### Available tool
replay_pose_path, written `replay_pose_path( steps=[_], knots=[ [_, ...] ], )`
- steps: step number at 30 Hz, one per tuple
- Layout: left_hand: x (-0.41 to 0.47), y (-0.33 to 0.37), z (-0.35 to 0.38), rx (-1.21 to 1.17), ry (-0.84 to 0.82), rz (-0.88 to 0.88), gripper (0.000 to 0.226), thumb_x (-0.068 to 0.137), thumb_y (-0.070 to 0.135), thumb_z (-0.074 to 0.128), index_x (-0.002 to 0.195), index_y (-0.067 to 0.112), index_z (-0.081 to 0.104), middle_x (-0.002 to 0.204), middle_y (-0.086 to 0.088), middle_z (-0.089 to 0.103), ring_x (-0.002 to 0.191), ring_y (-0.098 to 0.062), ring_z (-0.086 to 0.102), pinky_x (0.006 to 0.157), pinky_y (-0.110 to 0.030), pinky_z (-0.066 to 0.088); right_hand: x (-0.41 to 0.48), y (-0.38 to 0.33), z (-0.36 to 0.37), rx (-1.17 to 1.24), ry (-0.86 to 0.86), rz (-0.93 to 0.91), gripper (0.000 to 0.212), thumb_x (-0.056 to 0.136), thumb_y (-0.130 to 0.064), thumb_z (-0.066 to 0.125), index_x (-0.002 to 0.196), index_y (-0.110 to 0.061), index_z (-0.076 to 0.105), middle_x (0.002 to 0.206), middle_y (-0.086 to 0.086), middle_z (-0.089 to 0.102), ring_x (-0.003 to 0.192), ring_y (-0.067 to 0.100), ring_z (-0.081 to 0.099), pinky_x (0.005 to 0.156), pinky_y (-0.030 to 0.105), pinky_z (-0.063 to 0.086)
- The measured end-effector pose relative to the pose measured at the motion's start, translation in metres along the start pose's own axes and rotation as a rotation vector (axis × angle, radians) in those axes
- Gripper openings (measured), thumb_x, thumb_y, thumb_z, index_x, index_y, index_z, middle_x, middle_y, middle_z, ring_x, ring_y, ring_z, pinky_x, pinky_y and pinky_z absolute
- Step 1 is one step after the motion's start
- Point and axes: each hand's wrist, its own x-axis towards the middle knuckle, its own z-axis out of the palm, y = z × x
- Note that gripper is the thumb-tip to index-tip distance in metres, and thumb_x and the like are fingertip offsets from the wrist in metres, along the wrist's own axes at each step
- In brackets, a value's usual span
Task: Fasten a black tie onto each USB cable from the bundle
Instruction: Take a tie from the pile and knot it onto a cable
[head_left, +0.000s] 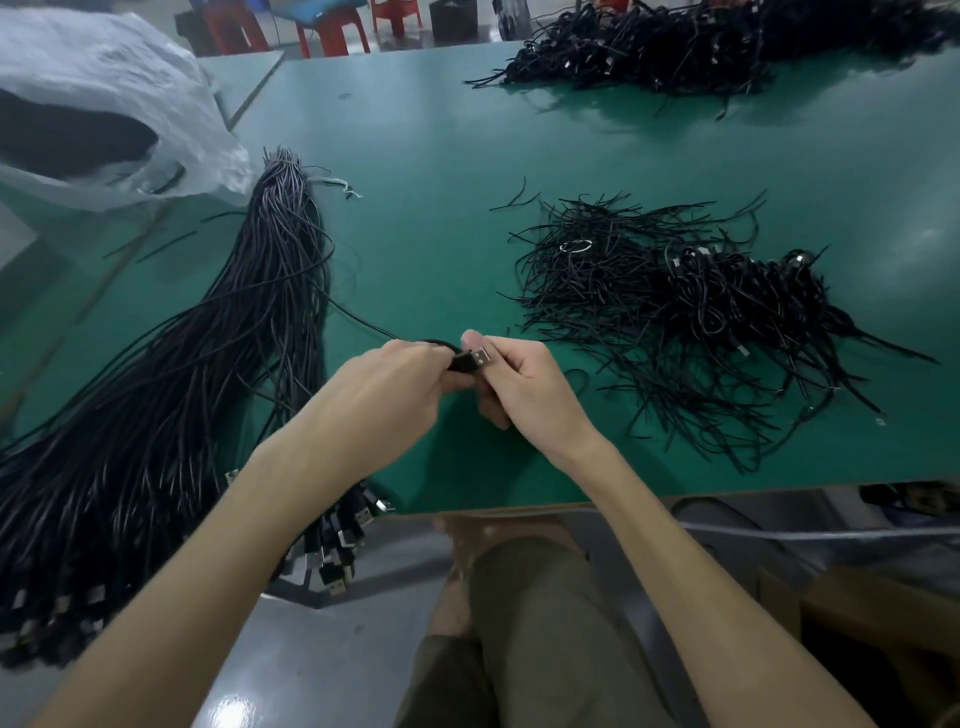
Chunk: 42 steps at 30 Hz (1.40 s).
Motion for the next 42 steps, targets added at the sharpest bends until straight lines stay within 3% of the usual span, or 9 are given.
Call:
replay_pose_path(
  steps=[4,8,12,15,17,20,25,35,42],
  knots=[
    [0.01,-0.02,0.014,-0.281,0.224,-0.026,0.028,0.108,0.028,0.051,0.122,0.012,0.068,0.124,-0.005,0.071,0.099,-0.023,0.067,0.086,-0.04,0.051,-0.002,-0.003,-0.003,0.057,-0.026,-0.025,0.051,0.11,-0.032,0.046,0.064,-0.011,0.047,0.048,0.004,0.042,0.042,0.02,0.037,0.047,0.032,0.033],
    [0.019,-0.024,0.027,-1.038,0.312,-0.082,0.037,0.109,0.024,0.046,0.139,0.005,0.059,0.141,0.0,0.062,0.123,-0.011,0.064,0.112,-0.032,0.046,-0.001,-0.003,-0.003,0.059,-0.093,-0.01,0.053,0.11,-0.029,0.045,0.062,-0.009,0.046,0.052,0.003,0.037,0.042,0.015,0.033,0.045,0.028,0.028],
    [0.029,-0.018,0.025,-1.849,0.313,-0.122,0.045,0.112,0.03,0.035,0.134,-0.003,0.057,0.13,-0.012,0.07,0.122,-0.022,0.067,0.102,-0.032,0.055,0.0,0.0,0.0,0.002,-0.135,-0.013,0.055,0.11,-0.032,0.046,0.06,-0.008,0.046,0.047,-0.008,0.035,0.041,0.01,0.031,0.046,0.021,0.027],
    [0.03,-0.013,0.012,-2.326,0.192,-0.168,0.04,0.112,0.029,0.034,0.116,0.003,0.064,0.101,-0.002,0.076,0.085,-0.01,0.074,0.073,-0.022,0.058,0.0,0.001,0.003,-0.015,-0.124,-0.017,0.056,0.108,-0.038,0.047,0.057,-0.014,0.044,0.047,-0.008,0.033,0.042,0.009,0.028,0.048,0.018,0.026],
    [0.026,-0.012,0.006,-2.452,0.05,-0.12,0.036,0.112,0.026,0.036,0.096,0.013,0.066,0.072,0.009,0.061,0.049,-0.004,0.048,0.052,-0.017,0.04,0.0,0.0,0.004,-0.023,-0.111,-0.027,0.059,0.106,-0.044,0.047,0.055,-0.015,0.041,0.048,-0.005,0.032,0.043,0.012,0.027,0.048,0.02,0.025],
    [0.018,-0.019,0.001,-2.151,-0.151,0.02,0.04,0.108,0.031,0.041,0.075,0.02,0.063,0.059,0.013,0.036,0.045,-0.006,0.021,0.048,-0.024,0.022,-0.002,0.0,0.004,-0.043,-0.108,-0.039,0.068,0.101,-0.056,0.048,0.056,-0.008,0.033,0.049,0.0,0.028,0.046,0.015,0.022,0.049,0.024,0.021],
    [0.002,-0.036,-0.016,-1.364,-0.262,0.098,0.041,0.096,0.044,0.056,0.067,0.016,0.061,0.054,0.005,0.031,0.046,-0.011,0.026,0.049,-0.024,0.021,-0.005,-0.001,0.009,-0.181,-0.163,-0.057,0.062,0.099,-0.058,0.052,0.054,-0.019,0.035,0.05,-0.006,0.031,0.05,0.013,0.024,0.052,0.031,0.021],
    [-0.023,-0.037,-0.032,-0.791,-0.685,0.247,0.046,0.099,0.05,0.053,0.078,0.016,0.077,0.055,-0.002,0.047,0.044,-0.018,0.033,0.047,-0.023,0.028,-0.006,0.0,0.007,-0.308,-0.222,-0.061,0.05,0.099,-0.047,0.056,0.074,-0.006,0.067,0.06,0.02,0.056,0.053,0.021,0.045,0.055,0.046,0.043],
    [-0.014,-0.01,-0.017,-0.174,-0.312,-0.08,0.04,0.106,0.043,0.049,0.078,0.025,0.071,0.071,0.003,0.071,0.059,-0.009,0.062,0.061,-0.028,0.049,-0.004,0.001,0.005,-0.284,-0.136,-0.051,0.033,0.105,-0.018,0.056,0.076,-0.007,0.065,0.055,0.004,0.053,0.052,0.015,0.044,0.056,0.042,0.039]
  ],
)
